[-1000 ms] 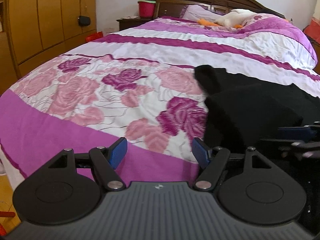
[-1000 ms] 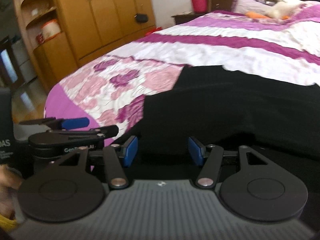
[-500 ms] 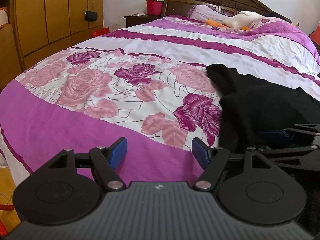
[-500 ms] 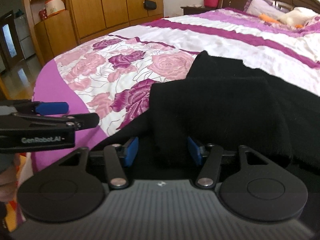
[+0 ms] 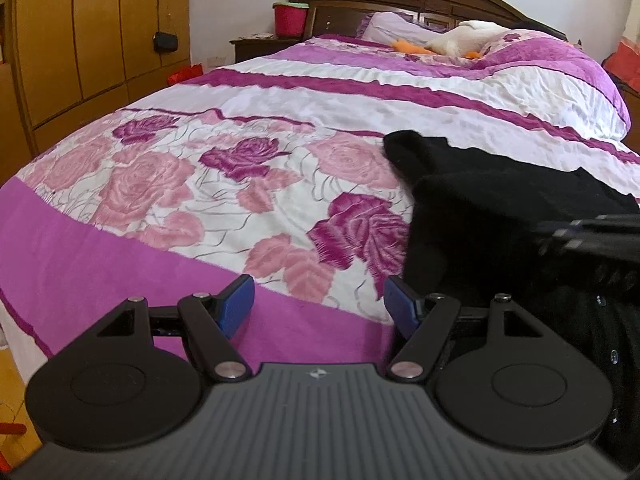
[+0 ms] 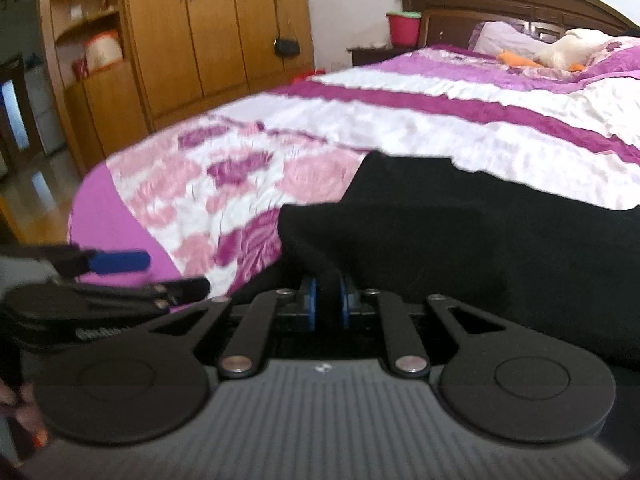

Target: Fold small clothes

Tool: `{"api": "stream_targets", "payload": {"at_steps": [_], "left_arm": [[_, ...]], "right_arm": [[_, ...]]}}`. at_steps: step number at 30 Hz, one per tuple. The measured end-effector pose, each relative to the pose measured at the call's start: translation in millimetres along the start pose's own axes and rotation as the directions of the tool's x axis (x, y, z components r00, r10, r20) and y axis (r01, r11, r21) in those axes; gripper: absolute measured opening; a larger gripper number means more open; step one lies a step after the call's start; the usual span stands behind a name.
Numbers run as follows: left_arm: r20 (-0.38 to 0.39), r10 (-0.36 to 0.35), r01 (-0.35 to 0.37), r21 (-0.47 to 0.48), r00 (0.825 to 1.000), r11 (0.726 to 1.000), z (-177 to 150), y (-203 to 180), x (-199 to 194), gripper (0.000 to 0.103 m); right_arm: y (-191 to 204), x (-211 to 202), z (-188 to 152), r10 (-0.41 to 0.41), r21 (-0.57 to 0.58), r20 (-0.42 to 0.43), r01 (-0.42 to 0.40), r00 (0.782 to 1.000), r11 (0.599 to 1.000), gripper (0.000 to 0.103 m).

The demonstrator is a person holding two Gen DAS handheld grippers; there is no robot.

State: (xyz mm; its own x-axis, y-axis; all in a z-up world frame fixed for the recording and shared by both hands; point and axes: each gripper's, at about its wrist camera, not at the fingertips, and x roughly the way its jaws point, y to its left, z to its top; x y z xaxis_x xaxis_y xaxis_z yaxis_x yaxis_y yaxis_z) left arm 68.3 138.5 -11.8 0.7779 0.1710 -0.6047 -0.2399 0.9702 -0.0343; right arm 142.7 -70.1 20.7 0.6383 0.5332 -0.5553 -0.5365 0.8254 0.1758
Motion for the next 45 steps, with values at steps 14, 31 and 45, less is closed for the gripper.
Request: {"api": "stream_targets", "payload": {"at_steps": [14, 31, 45], "left_arm": [[0.052, -0.055, 0.051, 0.063, 0.997, 0.997, 19, -33, 3, 0.076], [0.024, -0.05, 0.047, 0.121, 0.998, 0.992, 19, -58, 19, 0.076], [0.12, -0.111, 0.091, 0.16, 0.986, 0.983, 45, -74, 20, 0.076]], "right_arm": [[-96, -72, 5, -0.223, 0.351, 0.177, 0.15, 0.959, 0.924, 0.014], [-193, -75, -67, -0.343, 0.616, -0.007, 0.274, 0.939, 0.739, 0.019], [-203, -79, -32, -0.37, 0.469, 0.06, 0.301, 0.927, 0.83, 0.045]]}}
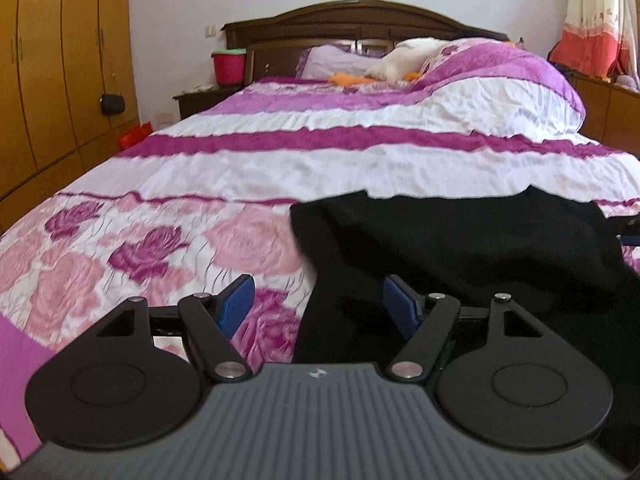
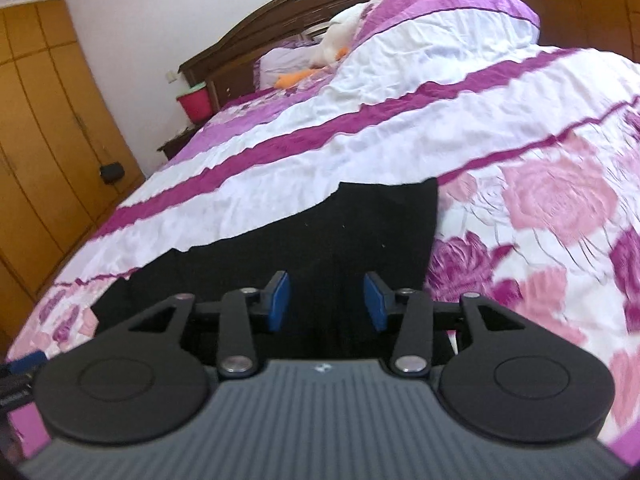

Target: Fold small clothes

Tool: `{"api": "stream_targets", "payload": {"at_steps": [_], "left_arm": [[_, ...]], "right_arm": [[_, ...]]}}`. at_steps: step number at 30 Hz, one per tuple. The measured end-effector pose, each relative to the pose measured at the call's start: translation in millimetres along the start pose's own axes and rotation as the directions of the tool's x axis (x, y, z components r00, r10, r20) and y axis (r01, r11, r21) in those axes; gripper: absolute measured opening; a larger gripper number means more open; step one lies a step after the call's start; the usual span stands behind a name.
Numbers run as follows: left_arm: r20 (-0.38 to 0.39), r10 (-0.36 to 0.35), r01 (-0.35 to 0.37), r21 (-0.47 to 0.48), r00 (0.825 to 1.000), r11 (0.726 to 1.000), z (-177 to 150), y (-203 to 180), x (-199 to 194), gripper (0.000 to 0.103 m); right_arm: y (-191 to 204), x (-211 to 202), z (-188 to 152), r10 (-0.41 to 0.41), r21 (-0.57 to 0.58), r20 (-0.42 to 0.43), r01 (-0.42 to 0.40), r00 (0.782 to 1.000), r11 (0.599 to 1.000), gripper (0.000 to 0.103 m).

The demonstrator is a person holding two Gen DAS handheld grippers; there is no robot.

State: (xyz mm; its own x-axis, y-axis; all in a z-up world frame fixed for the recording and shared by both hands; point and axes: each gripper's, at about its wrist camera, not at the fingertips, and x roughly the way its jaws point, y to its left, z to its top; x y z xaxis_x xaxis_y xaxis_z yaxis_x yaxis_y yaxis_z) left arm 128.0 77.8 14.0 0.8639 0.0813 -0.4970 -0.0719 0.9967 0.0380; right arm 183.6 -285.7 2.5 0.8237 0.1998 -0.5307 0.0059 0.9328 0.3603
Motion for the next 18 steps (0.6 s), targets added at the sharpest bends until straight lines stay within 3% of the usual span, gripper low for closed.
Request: {"api": "stream_targets", "payload": {"at_steps": [7, 11, 13, 14, 18], "left_arm": [[0.027, -0.052, 0.052, 0.012, 0.998, 0.999, 10, -10, 14, 0.074], [0.011, -0.053, 0.053, 0.009, 0.999, 0.999, 12, -14, 29, 0.074], [0.01, -0.056, 0.056, 0.004, 0.998, 0.998, 12, -14, 35, 0.074], [0.01, -0.055, 0.055, 0.004, 0.998, 0.998, 12, -15, 37, 0.074], [0.013, -0.049, 0.049, -0.006, 0.999, 0.999, 14, -13, 47, 0.074]], "right_arm": [[4, 47, 3, -0.023, -0.09, -0.068, 0.017, 0.997, 0.996, 0.045], [-2, 62, 0, 0.089, -0.031, -0.103, -0.093, 0.991, 0.995, 0.044], [-4, 63, 1, 0.123, -0.012, -0.098, -0.124, 0.988, 0.992, 0.037], [-4, 62, 3, 0.144, -0.016, -0.093, -0.146, 0.985, 0.989, 0.014], [5, 38, 14, 0.182, -0.072, 0.007, -0.182, 0.983, 0.981, 0.013]]}}
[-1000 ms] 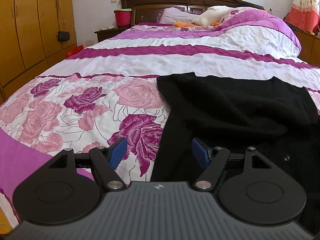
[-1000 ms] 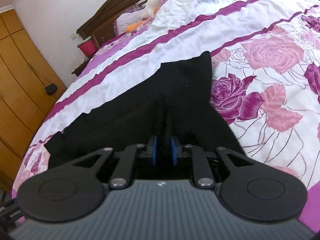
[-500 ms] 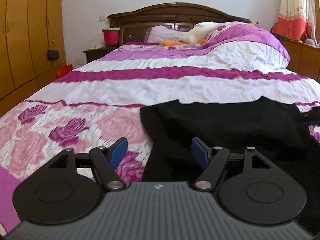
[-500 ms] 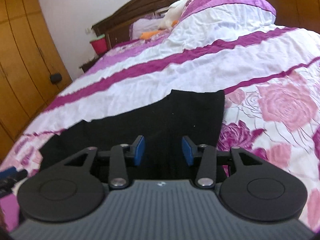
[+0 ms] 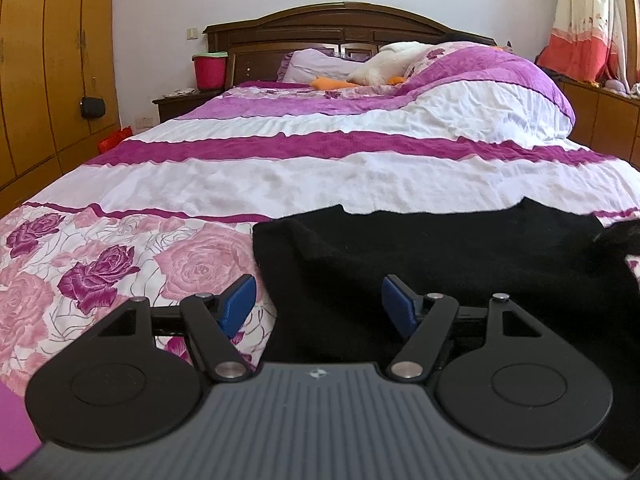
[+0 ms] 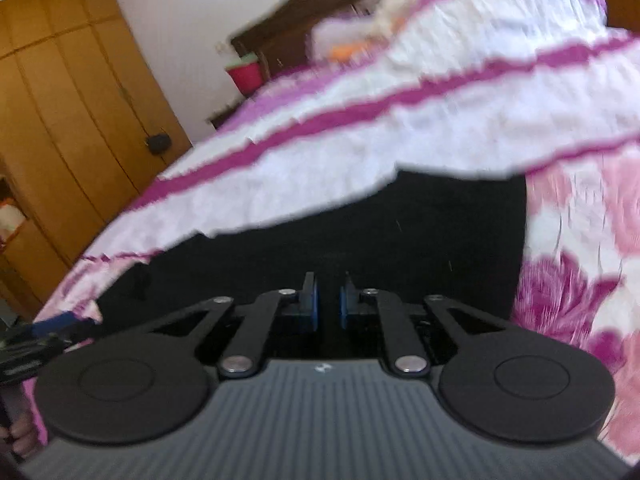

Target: Fold small clothes

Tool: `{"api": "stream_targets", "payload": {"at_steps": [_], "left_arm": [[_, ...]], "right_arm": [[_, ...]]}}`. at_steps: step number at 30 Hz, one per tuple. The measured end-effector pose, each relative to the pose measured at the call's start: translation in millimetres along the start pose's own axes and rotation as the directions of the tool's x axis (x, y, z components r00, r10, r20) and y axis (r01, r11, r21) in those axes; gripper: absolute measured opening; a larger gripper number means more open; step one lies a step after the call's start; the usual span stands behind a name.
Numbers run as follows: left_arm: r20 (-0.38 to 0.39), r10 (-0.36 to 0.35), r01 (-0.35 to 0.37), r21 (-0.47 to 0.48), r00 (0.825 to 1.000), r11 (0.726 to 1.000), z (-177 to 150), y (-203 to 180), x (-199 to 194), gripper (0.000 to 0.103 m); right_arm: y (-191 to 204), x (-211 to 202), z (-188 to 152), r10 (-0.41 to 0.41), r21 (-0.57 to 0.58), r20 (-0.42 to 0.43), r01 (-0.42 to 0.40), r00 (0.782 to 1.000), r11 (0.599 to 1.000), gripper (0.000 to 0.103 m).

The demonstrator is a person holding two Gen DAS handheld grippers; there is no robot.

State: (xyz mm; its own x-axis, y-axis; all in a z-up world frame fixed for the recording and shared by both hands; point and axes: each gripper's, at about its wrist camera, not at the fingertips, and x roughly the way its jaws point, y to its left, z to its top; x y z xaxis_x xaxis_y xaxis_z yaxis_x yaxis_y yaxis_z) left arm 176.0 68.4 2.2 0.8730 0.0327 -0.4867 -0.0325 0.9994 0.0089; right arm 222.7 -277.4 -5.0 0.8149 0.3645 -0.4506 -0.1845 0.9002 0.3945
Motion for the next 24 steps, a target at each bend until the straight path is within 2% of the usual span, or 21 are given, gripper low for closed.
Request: {"api": "stream_targets", "payload": {"at_steps": [3, 6, 8, 10, 13, 15, 19, 22, 24], "left_arm": [[0.008, 0.004, -0.004, -0.027, 1.0, 1.0, 4, 2, 9, 0.074], [0.011, 0.01, -0.01, -0.05, 1.0, 0.999, 9, 2, 24, 0.074], [0.005, 0.019, -0.019, -0.057, 1.0, 0.998, 9, 1, 38, 0.074], [-0.032, 0.05, -0.051, -0.052, 0.998, 0.997, 5, 0, 55, 0.074], [-0.087, 0.095, -0.101, -0.073, 0.992, 0.992, -5, 6, 73, 0.076], [-0.085, 0.082, -0.091, -0.118, 0.993, 0.989, -8, 13, 74, 0.076], [-0.095, 0.093, -0.106, -0.139, 0.991, 0.985, -5, 18, 75, 0.076], [-0.069, 0.09, -0.1, -0.147, 0.994, 0.984, -1, 19, 68, 0.076], [-0.063, 0.123, -0.13, -0.122, 0.99, 0.984, -1, 17, 67, 0.076]], "right_arm": [[9, -21, 14, -0.035, -0.042, 0.121, 0.04, 0.992, 0.998, 0.012], [10, -23, 21, -0.117, -0.081, 0.181, 0.133, 0.977, 0.988, 0.012], [4, -11, 20, -0.162, -0.097, 0.155, 0.178, 0.974, 0.979, 0.012], [-3, 5, 14, -0.211, -0.106, 0.101, 0.221, 0.972, 0.969, 0.013], [-14, 31, -2, -0.315, -0.135, 0.026, 0.315, 0.949, 0.939, 0.013], [-21, 36, -11, -0.335, -0.128, 0.008, 0.333, 0.942, 0.934, 0.013], [-13, 30, -11, -0.362, -0.152, 0.021, 0.361, 0.932, 0.92, 0.014], [-8, 12, -3, -0.345, -0.117, 0.038, 0.348, 0.938, 0.93, 0.016], [-5, -2, 2, -0.328, -0.104, 0.054, 0.332, 0.943, 0.937, 0.016]]}}
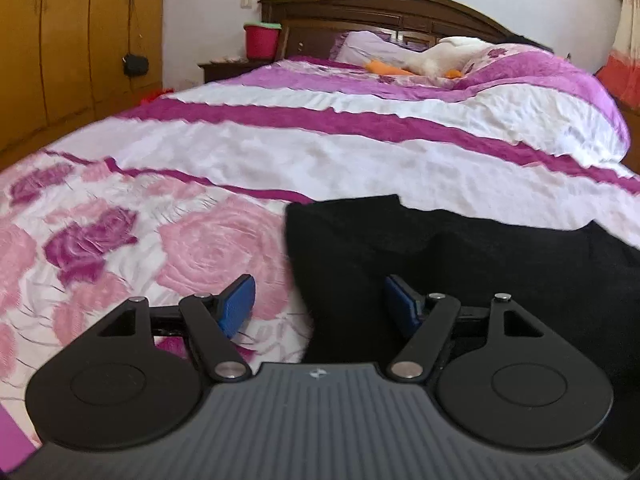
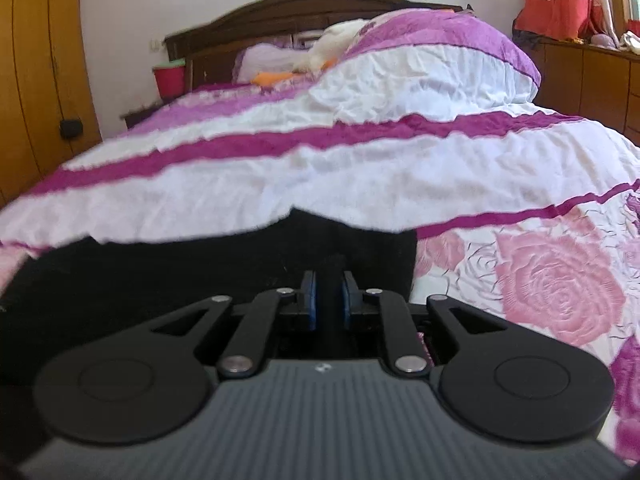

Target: Fold small clothes

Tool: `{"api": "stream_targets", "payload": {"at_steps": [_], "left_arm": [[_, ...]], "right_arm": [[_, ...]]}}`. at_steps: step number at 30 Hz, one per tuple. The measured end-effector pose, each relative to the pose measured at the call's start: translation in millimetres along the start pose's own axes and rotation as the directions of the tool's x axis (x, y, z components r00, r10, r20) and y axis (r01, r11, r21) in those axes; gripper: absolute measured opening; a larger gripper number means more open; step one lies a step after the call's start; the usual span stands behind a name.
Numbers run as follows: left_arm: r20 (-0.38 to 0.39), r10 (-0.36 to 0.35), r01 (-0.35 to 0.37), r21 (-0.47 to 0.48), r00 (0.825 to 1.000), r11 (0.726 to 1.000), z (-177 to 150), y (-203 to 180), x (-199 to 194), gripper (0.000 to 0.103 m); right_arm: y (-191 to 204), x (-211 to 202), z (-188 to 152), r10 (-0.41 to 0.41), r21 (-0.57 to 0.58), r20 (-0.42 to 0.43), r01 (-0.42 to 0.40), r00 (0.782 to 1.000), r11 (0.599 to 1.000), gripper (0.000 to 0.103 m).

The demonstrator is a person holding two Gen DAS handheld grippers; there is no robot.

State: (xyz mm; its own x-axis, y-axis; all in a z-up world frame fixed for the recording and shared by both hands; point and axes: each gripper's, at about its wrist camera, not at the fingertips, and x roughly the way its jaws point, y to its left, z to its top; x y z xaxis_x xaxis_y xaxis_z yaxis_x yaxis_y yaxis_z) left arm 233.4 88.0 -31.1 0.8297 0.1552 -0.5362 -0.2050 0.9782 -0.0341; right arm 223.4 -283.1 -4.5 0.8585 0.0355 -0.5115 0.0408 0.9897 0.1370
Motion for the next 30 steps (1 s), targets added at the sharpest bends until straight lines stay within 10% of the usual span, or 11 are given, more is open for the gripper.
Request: {"api": "stream_targets", "payload": {"at_steps": [11, 25, 30], "left_arm": [[-0.01, 0.051, -0.051, -0.002, 0.999, 0.999, -6, 4, 12, 0.08], [-0.019, -0.007, 0.007, -0.007, 1.0, 1.0, -2, 24, -45, 0.082], [-0.012, -0.02, 0.021, 0.032, 1.0, 0.999, -7, 30, -88, 0.082]], "right_arm": [[2, -3, -25, 0.016, -0.097, -0.131, -0.029, 0.991, 0.995, 0.012], [-19, -57, -21, 0.109, 0.051, -0.08, -0.105, 0.991, 0.993, 0.017], [-14, -92, -27, 0.141, 0.045, -0.091, -0.137, 0.986, 0.99, 0.038]]}}
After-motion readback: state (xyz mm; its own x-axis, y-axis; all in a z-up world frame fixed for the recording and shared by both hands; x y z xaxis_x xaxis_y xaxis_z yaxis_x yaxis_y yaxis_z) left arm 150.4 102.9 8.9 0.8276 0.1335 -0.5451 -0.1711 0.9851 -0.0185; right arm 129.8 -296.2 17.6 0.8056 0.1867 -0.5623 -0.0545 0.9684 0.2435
